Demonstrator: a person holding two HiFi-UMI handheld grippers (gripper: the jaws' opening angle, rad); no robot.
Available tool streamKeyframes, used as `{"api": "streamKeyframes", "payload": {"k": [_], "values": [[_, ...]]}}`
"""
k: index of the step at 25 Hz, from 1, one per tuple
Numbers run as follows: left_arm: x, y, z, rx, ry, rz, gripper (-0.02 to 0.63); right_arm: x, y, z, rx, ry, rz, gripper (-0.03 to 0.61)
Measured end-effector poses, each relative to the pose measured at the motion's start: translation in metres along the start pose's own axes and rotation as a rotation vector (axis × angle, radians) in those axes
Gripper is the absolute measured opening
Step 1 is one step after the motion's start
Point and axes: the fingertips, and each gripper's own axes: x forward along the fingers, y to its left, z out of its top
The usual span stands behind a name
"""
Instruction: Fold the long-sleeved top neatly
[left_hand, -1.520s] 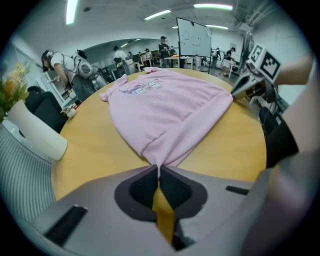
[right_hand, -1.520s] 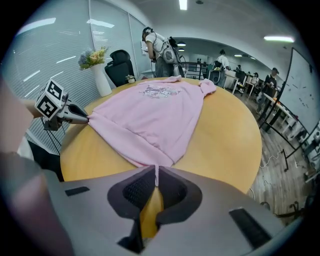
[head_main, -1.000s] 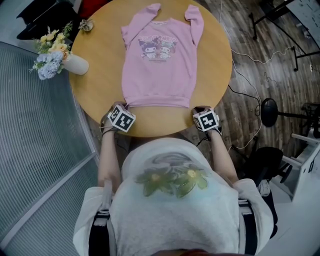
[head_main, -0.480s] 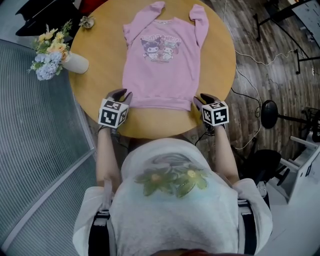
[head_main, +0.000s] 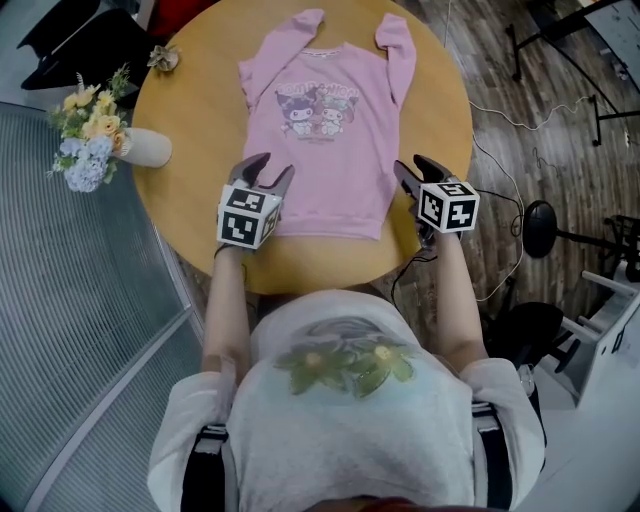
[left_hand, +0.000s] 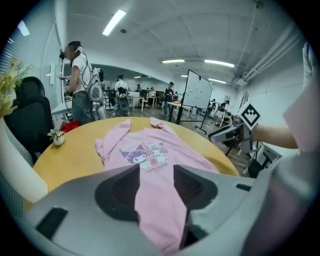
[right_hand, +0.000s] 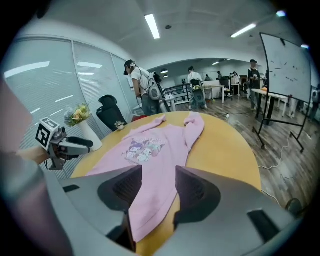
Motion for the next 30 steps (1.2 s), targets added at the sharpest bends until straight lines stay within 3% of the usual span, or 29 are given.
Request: {"api": "streamKeyframes", "payload": {"k": [2,11,17,22,30], "values": [[0.005,0.003,0.011,-0.018,-0.021,0.001,0.213,0.005,-0.008,0.018,-0.016,-0.018,-0.01,0.209],[0.041,0.011,0.03,-0.023,-0.013,-0.009,0.215,0.045,-0.052,0.105,-0.07,-0.091,-0.049,0.213],[0.063,0.023,0.021,-0.038,0.025,-0.005,0.215,0.09,-0.102,0.149,0.029,-0.12,-0.057,0.213],[0.078,0.041,0.015,-0.058,0.045,0.007,0.213,0.14,-0.148,0.167,0.131,-0.071,-0.048,0.213],[0.099,0.058,0.014,-0.036,0.07,0.01,0.213,0.209,-0.212,0.205,0.151,-0.004,-0.083,0.213]]}}
